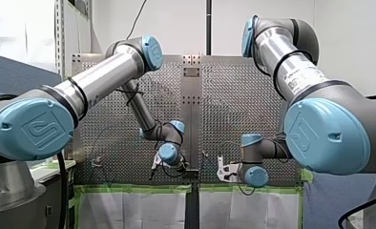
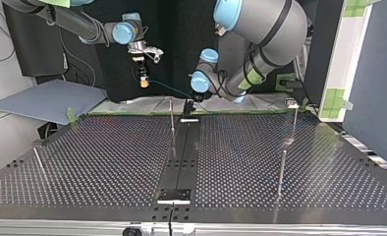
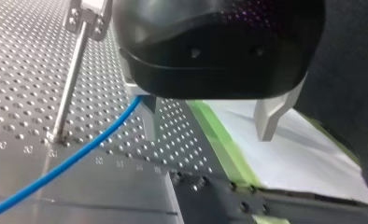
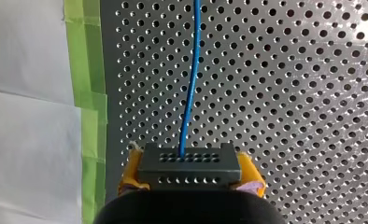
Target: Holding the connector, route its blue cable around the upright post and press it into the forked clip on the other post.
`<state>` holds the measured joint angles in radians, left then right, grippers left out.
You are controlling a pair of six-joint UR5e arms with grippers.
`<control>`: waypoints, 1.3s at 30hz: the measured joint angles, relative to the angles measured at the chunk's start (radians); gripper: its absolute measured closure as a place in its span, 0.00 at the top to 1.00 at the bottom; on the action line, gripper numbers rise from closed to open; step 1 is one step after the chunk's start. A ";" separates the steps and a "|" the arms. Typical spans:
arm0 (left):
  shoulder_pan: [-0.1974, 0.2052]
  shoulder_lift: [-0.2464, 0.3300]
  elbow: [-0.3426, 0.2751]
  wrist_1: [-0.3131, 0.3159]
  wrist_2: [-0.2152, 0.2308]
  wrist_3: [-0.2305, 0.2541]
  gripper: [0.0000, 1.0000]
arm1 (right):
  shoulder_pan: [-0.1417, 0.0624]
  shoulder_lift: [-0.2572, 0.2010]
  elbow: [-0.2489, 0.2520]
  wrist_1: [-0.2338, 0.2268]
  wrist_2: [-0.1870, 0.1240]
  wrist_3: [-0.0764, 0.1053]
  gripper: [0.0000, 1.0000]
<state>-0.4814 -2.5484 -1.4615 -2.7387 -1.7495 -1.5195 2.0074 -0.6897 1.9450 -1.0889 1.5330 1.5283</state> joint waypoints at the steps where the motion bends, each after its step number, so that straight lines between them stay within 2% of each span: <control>1: -0.001 0.000 0.000 0.002 0.008 -0.008 1.00 | -0.001 0.000 -0.003 0.001 -0.001 0.000 0.00; 8: -0.007 0.000 0.000 0.026 0.062 -0.071 1.00 | -0.003 0.000 -0.012 0.004 -0.009 0.002 0.00; 16: -0.013 0.000 -0.001 0.048 0.068 -0.140 1.00 | -0.007 0.001 -0.030 0.020 -0.037 -0.001 0.00; 23: -0.028 0.000 -0.012 0.093 0.023 -0.197 1.00 | -0.009 0.001 -0.039 0.030 -0.057 0.000 0.00; 32: -0.051 0.000 -0.019 0.106 -0.061 -0.279 1.00 | -0.010 0.001 -0.068 0.083 -0.096 0.000 0.00; 39: -0.078 0.000 -0.023 0.106 -0.118 -0.292 1.00 | -0.010 0.001 -0.091 0.124 -0.127 0.003 0.00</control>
<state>-0.5599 -2.5480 -1.4844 -2.6332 -1.8677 -1.8113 1.9973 -0.6889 1.8536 -0.9652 1.4055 1.5314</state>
